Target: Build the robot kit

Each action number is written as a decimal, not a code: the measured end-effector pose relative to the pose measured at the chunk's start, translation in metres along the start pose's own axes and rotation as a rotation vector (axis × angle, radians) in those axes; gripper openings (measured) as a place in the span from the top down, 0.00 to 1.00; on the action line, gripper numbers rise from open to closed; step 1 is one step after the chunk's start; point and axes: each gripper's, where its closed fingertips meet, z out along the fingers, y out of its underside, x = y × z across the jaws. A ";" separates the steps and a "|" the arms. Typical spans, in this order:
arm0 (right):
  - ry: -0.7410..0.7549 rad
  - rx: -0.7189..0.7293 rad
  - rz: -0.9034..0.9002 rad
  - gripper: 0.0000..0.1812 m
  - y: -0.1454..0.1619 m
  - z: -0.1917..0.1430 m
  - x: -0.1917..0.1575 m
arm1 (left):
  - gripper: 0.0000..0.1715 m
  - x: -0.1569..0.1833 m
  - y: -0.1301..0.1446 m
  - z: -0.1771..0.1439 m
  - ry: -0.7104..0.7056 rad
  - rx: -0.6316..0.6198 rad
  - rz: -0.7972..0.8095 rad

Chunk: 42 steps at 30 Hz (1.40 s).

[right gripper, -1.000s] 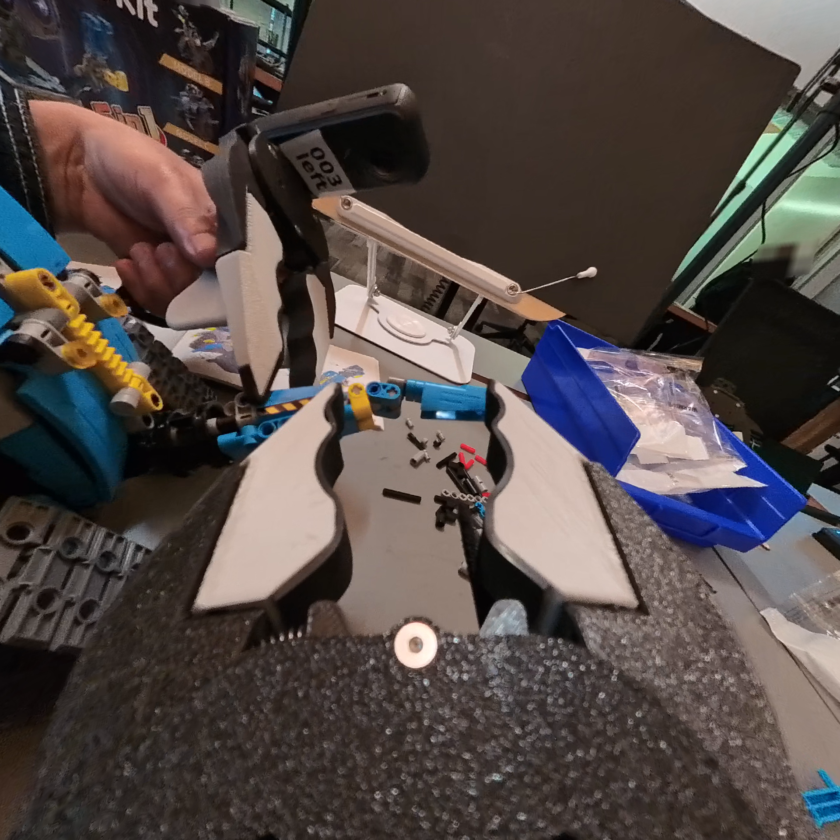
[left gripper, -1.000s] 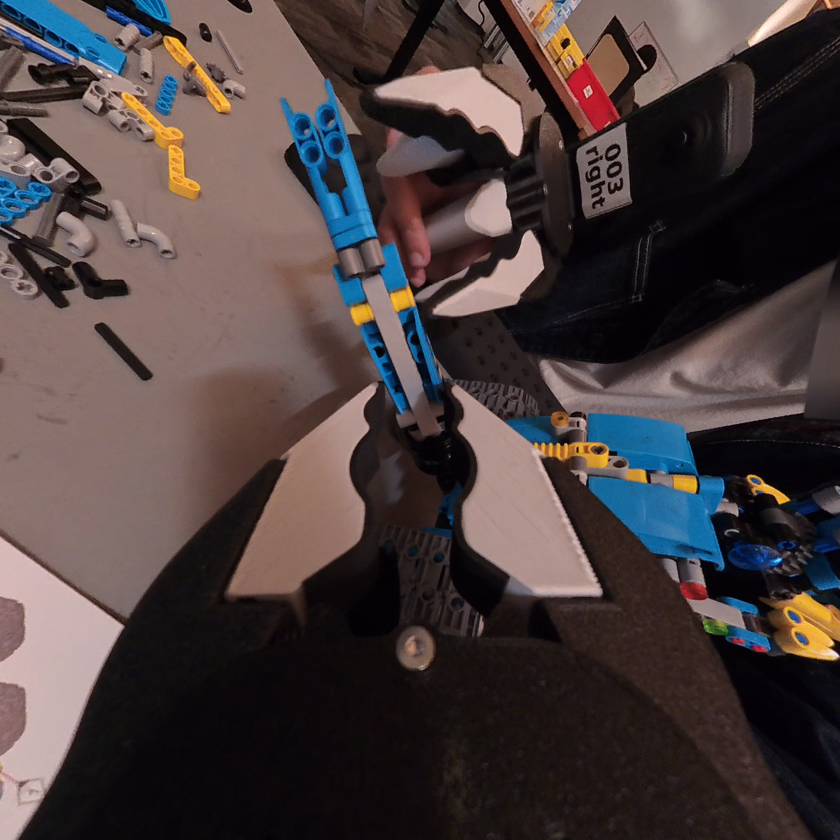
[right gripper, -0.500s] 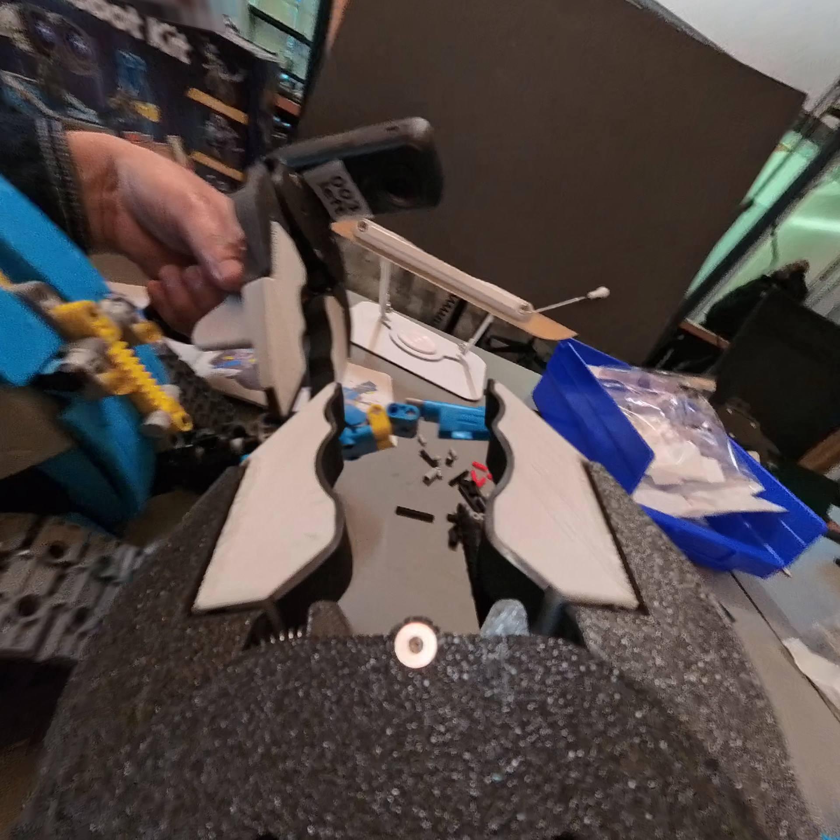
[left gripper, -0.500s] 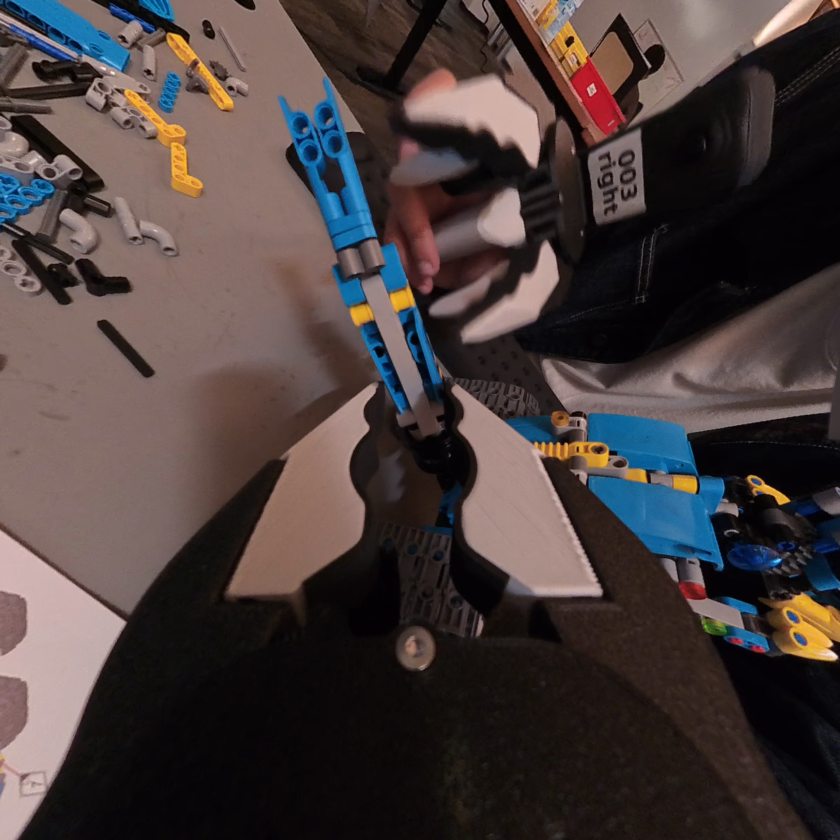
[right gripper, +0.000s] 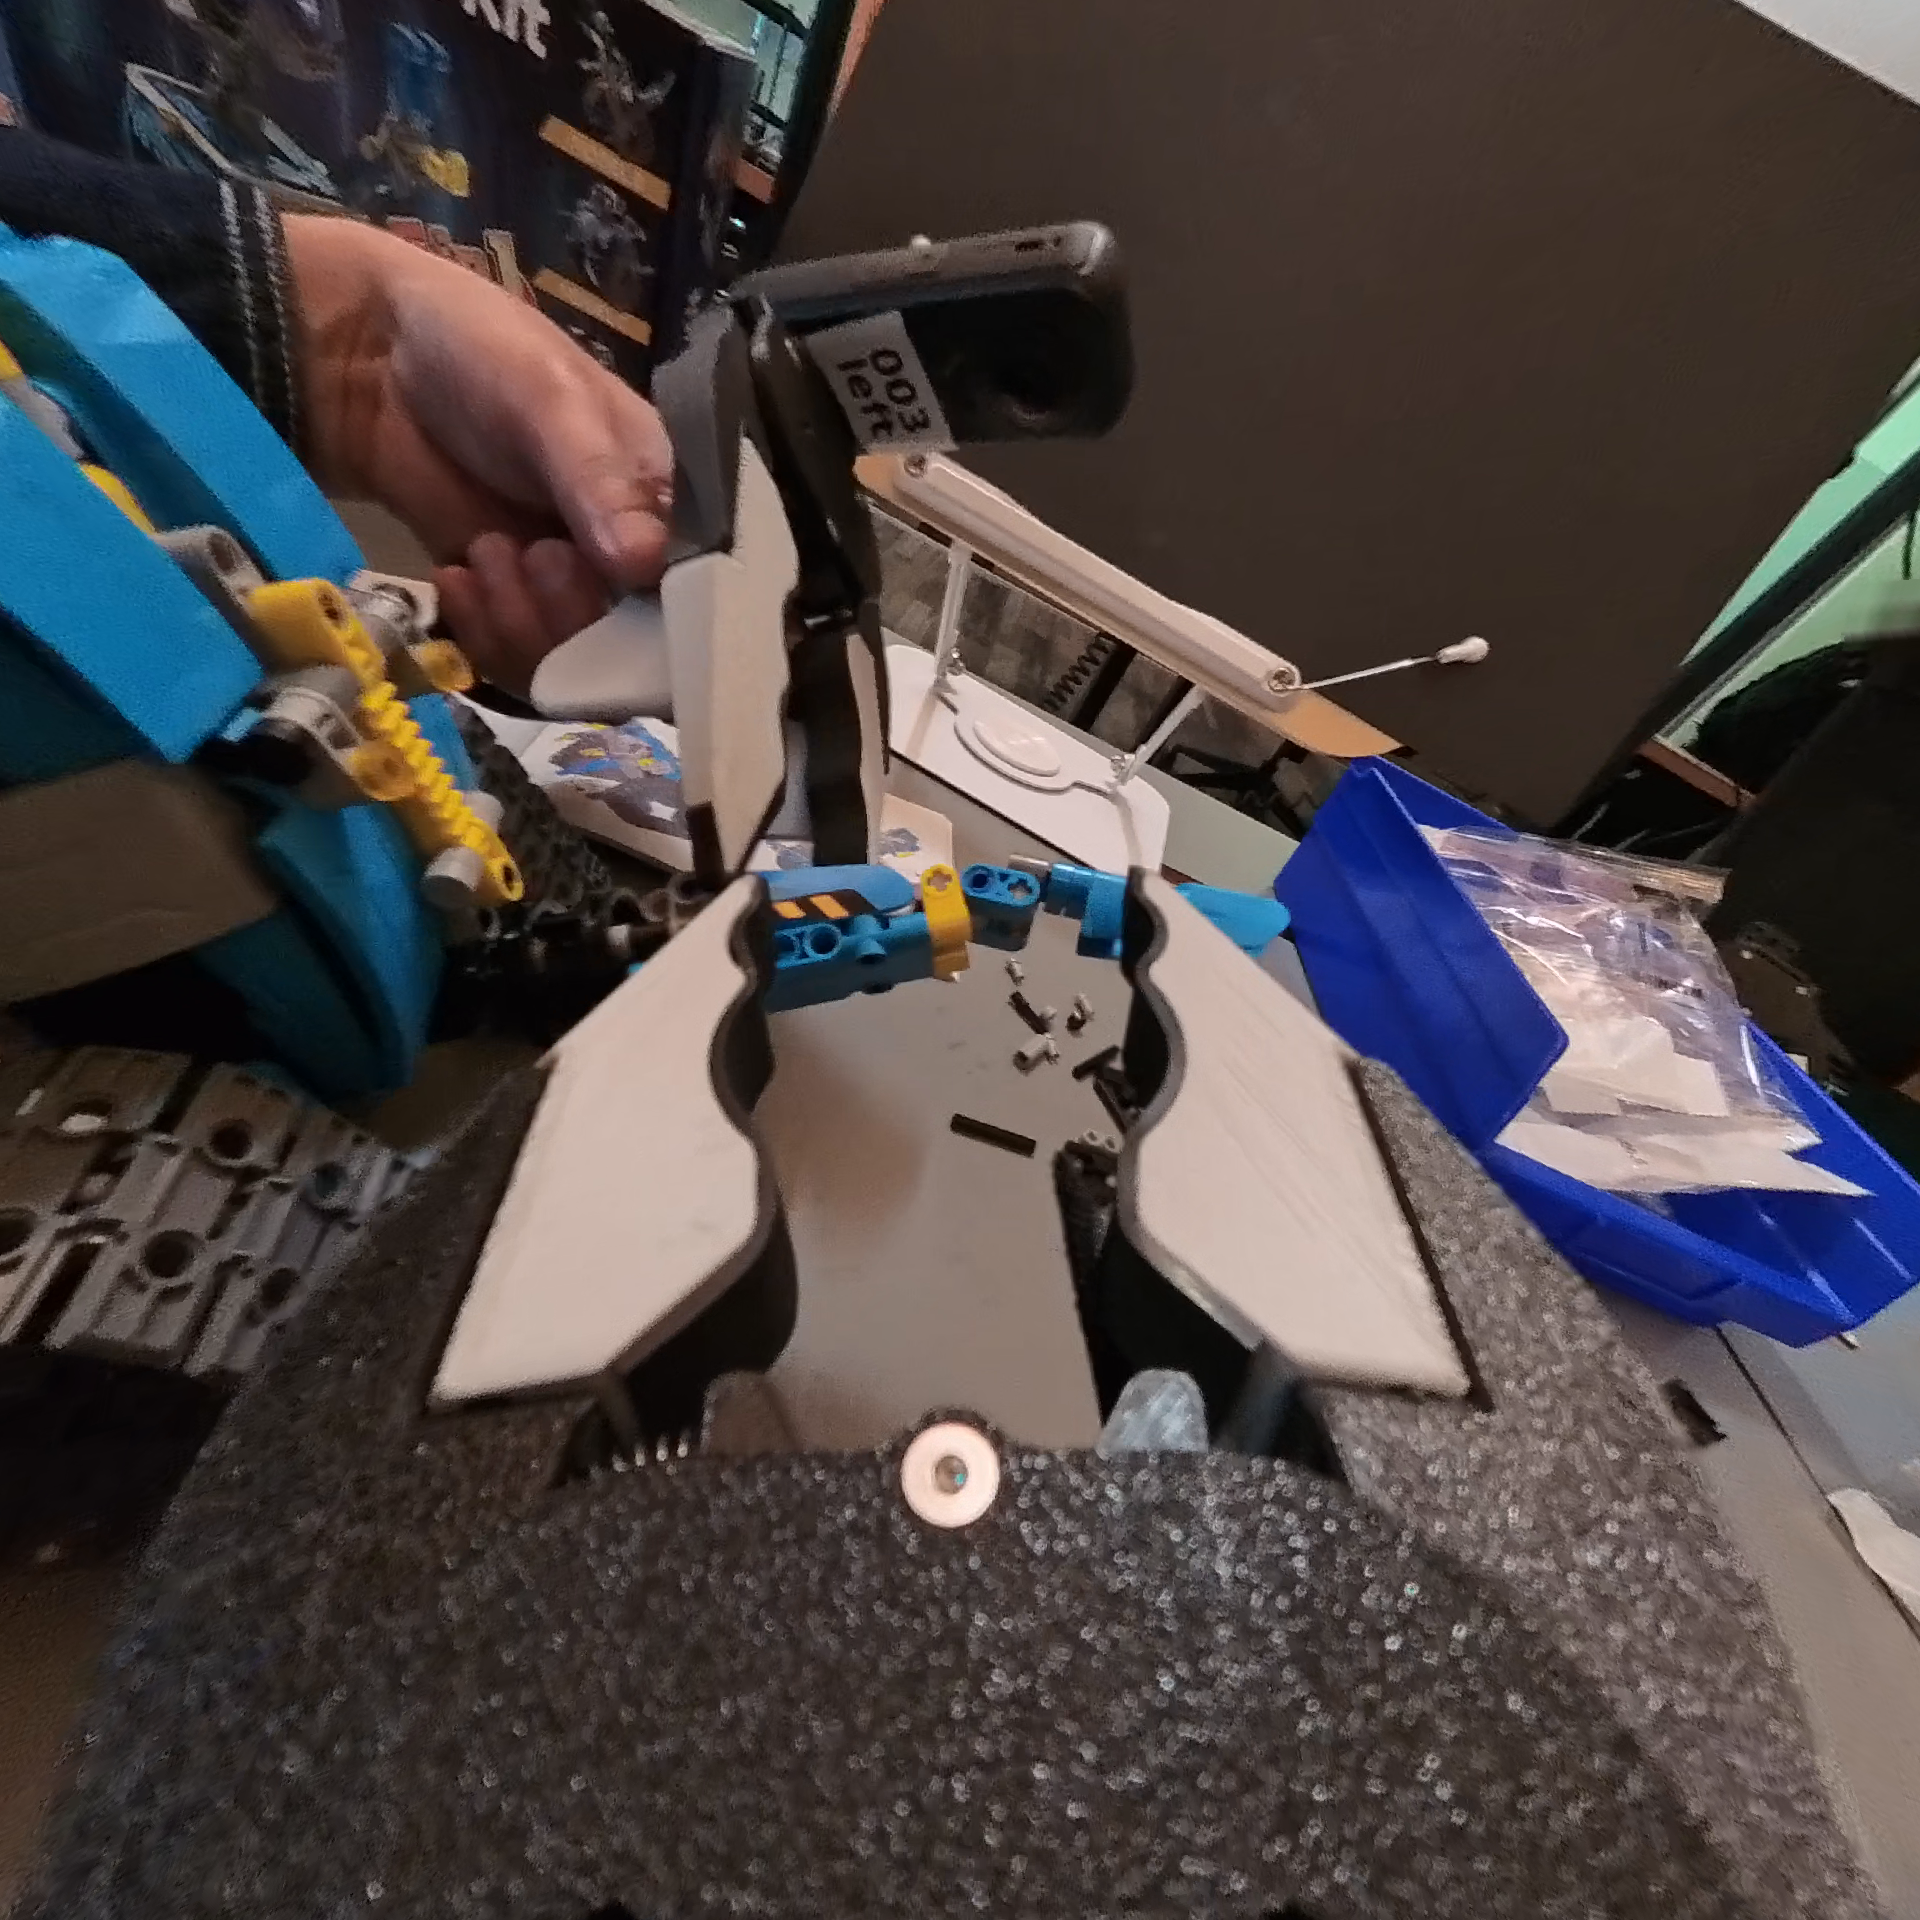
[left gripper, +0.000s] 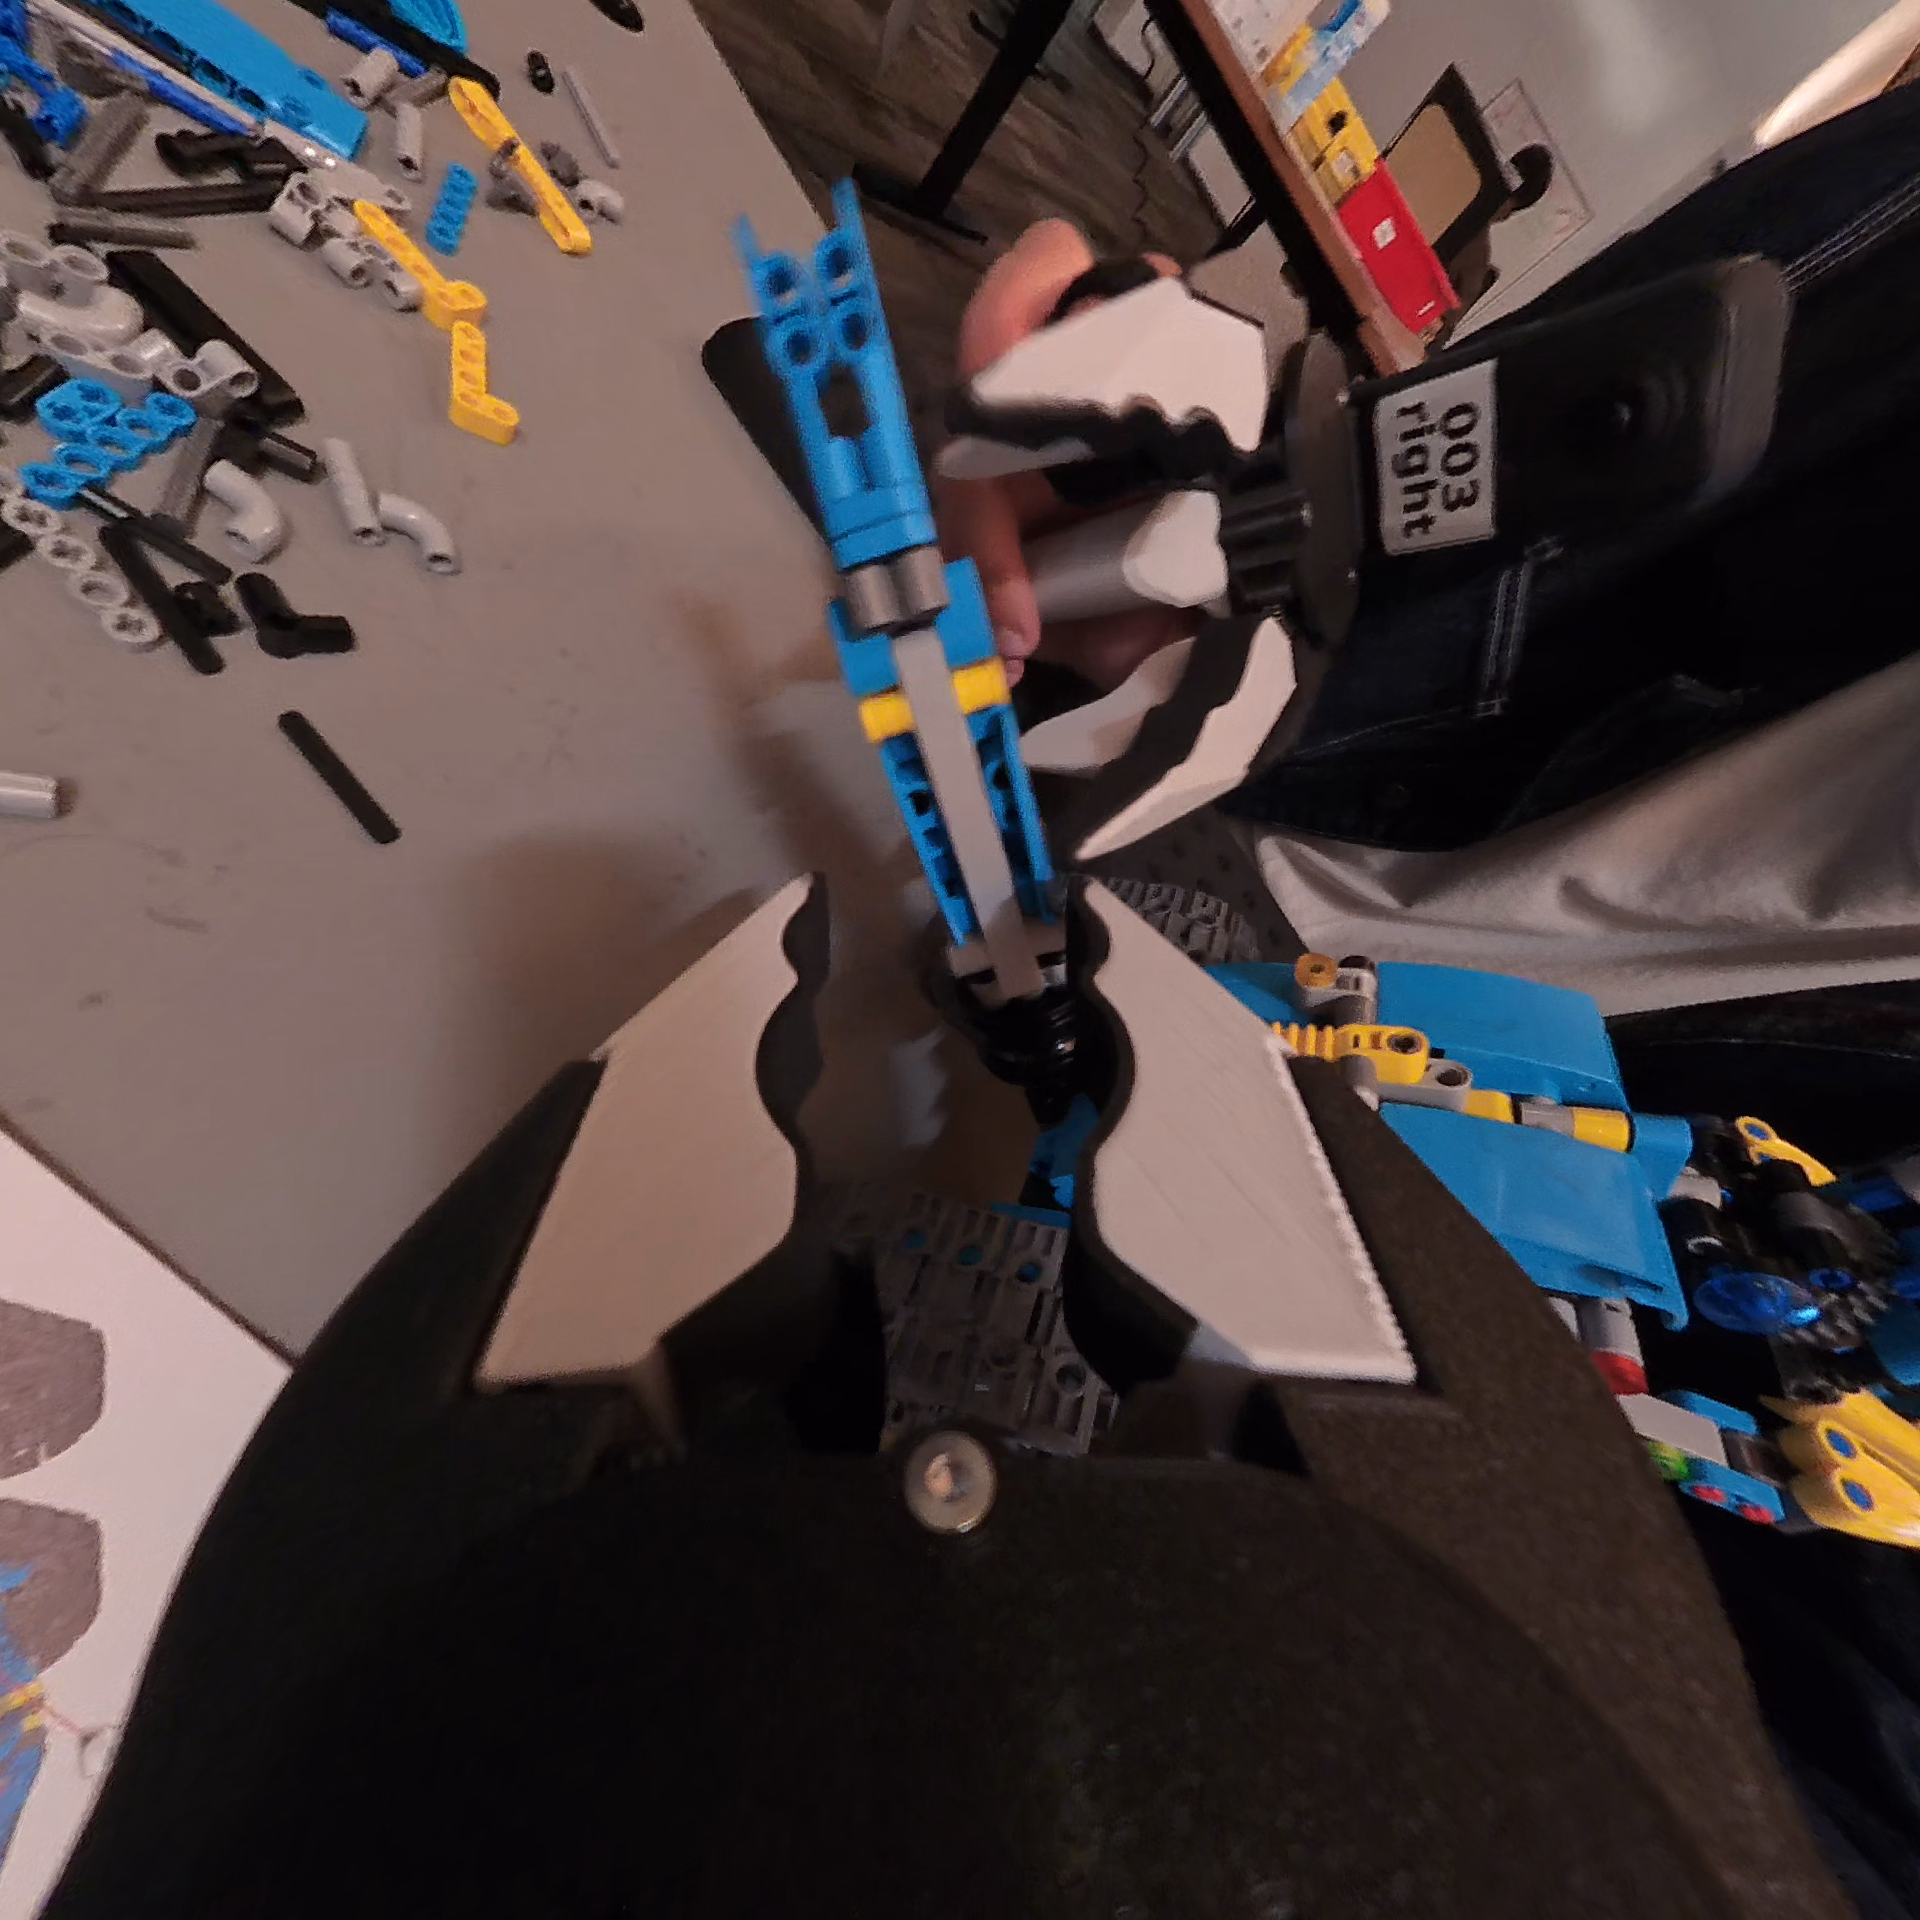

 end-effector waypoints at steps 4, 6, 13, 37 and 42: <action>0.061 -0.006 0.047 0.64 0.002 0.001 0.017 | 0.74 0.005 0.005 0.003 0.029 -0.021 0.026; 0.060 0.028 0.079 0.68 -0.002 -0.004 0.021 | 0.74 0.007 0.005 0.004 0.037 -0.021 0.031; 0.001 0.005 0.052 0.65 0.001 0.001 0.005 | 0.78 0.002 -0.007 0.001 0.036 0.042 -0.001; -0.212 0.031 0.503 0.64 0.009 -0.001 0.011 | 0.70 -0.002 -0.010 -0.014 0.150 0.166 -0.040; -0.501 -0.050 0.960 0.60 0.025 0.007 -0.002 | 0.67 0.002 0.007 0.002 0.064 0.012 0.026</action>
